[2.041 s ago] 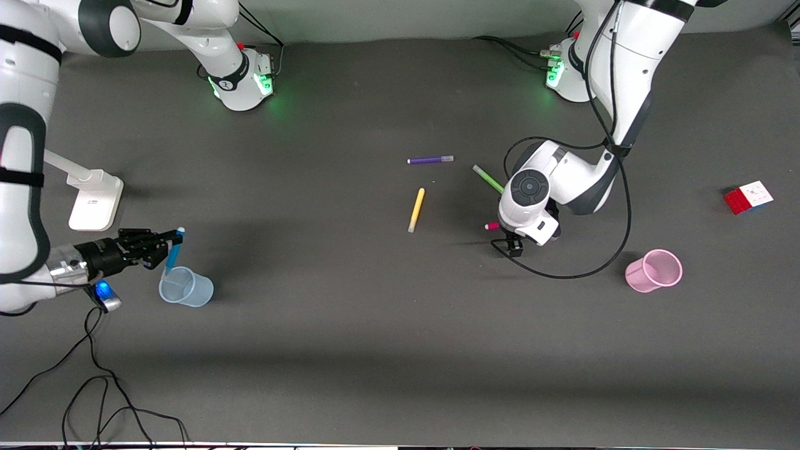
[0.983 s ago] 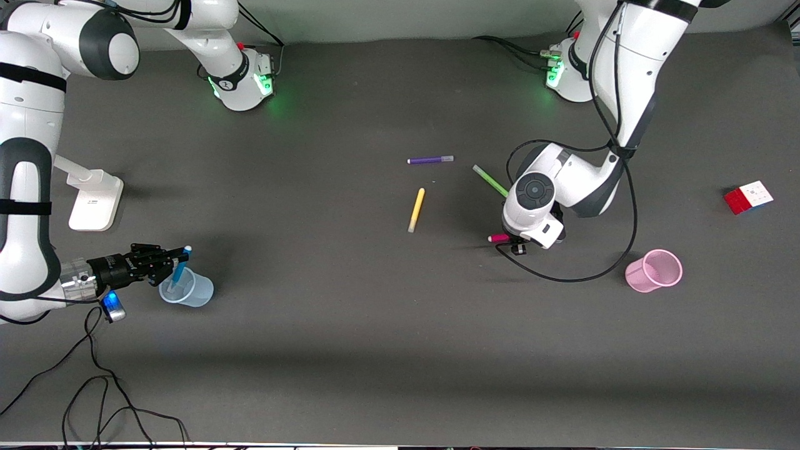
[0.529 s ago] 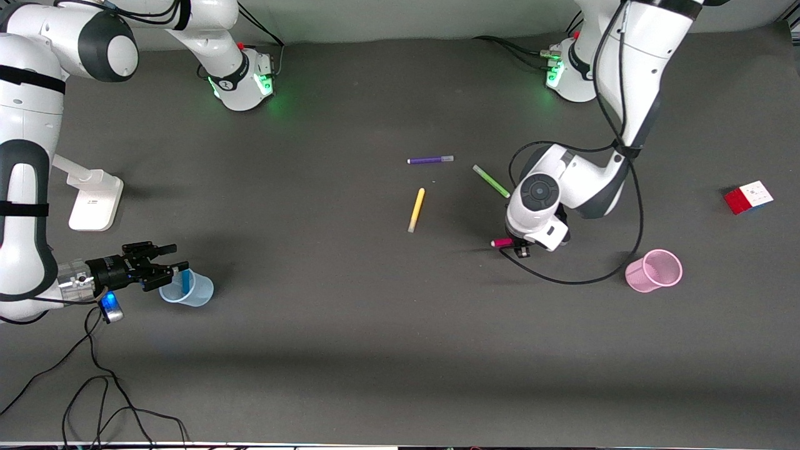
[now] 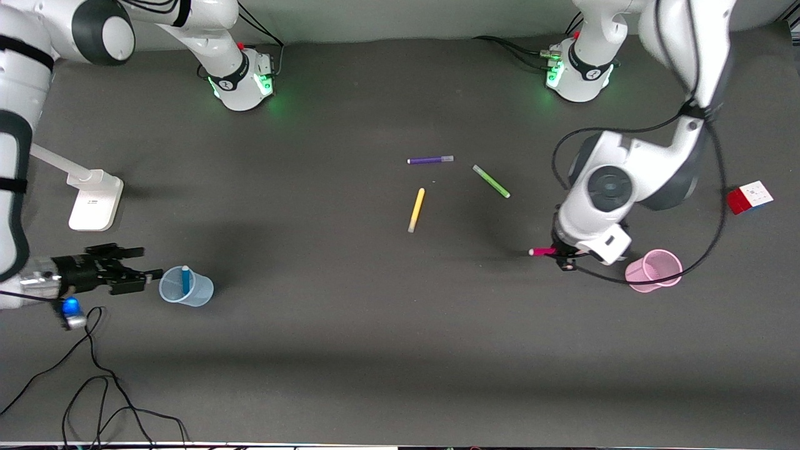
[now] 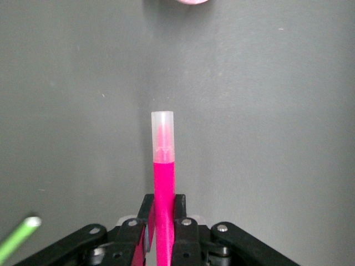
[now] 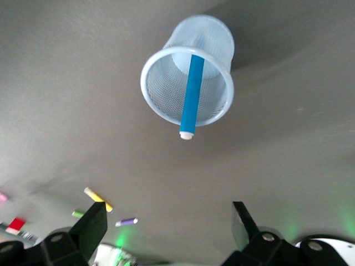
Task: Place pink and blue markers in matching cups
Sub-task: 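Carry the pink marker over the pink cup while the right gripper withdraws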
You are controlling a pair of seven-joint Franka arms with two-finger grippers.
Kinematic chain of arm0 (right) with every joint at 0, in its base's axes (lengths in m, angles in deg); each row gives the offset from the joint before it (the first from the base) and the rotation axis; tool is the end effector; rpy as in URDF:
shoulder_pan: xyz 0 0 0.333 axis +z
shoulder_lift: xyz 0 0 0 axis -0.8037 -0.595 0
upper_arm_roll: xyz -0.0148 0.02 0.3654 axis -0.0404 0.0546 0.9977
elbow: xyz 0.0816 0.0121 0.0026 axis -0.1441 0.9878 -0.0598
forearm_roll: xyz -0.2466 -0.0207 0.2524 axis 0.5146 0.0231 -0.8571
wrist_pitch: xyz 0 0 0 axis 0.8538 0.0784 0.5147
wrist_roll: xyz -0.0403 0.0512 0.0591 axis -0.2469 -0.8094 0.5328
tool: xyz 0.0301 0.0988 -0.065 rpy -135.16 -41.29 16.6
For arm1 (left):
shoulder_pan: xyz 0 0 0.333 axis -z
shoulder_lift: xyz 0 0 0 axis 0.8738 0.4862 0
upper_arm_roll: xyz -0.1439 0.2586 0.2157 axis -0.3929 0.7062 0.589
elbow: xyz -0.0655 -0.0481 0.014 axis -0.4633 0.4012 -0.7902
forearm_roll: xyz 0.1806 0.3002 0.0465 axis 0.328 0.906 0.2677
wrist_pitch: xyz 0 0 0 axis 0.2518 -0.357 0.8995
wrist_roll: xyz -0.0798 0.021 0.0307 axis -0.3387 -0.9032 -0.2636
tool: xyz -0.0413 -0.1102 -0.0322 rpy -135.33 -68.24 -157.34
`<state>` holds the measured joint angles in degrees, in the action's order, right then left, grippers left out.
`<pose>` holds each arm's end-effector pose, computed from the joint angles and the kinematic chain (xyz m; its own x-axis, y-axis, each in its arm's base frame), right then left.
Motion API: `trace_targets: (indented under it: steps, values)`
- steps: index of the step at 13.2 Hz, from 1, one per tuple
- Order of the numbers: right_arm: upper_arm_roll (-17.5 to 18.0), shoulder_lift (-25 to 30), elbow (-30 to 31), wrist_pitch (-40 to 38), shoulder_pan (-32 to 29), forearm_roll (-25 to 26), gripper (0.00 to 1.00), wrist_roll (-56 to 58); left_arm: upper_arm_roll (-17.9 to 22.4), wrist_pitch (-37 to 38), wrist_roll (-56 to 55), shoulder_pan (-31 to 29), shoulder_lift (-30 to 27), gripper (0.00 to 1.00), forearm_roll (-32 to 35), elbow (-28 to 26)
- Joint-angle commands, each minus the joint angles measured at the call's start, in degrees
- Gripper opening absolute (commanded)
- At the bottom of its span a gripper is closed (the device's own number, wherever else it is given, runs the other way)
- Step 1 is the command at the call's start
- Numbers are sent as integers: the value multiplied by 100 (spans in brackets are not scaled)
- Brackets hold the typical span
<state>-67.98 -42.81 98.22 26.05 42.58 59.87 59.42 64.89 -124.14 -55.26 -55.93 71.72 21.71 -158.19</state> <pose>0.6604 -0.1191 0.3987 0.7152 -0.4280 -0.5525 -0.6126 -0.7645 -0.2007 0.5694 -0.1671 0.3877 0.0644 0.9966 0.0518 0.9975 -0.0628 -0.0312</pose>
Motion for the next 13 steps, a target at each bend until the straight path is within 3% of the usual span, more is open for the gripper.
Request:
trace_targets:
  steps: [1,3,6,9,13]
  values:
    - [8,673,327,229,228,542,99,238,-27,1034,1792,-504,-338,0,-454,439]
    - [7,1164,703,430,282,911,100,440,-27,1782,3285,-961,-365,0,-629,852]
    - [7,2271,1906,1106,370,1377,100,1264,-10,2513,5859,-1603,-357,0,-622,1144]
    - [-1,3168,2822,1616,361,1458,100,1557,-9,2874,8092,-2166,-278,0,-604,1337]
    - [-1,3777,3053,1627,361,1783,100,1794,-1,3858,10118,-2325,581,0,-342,2390]
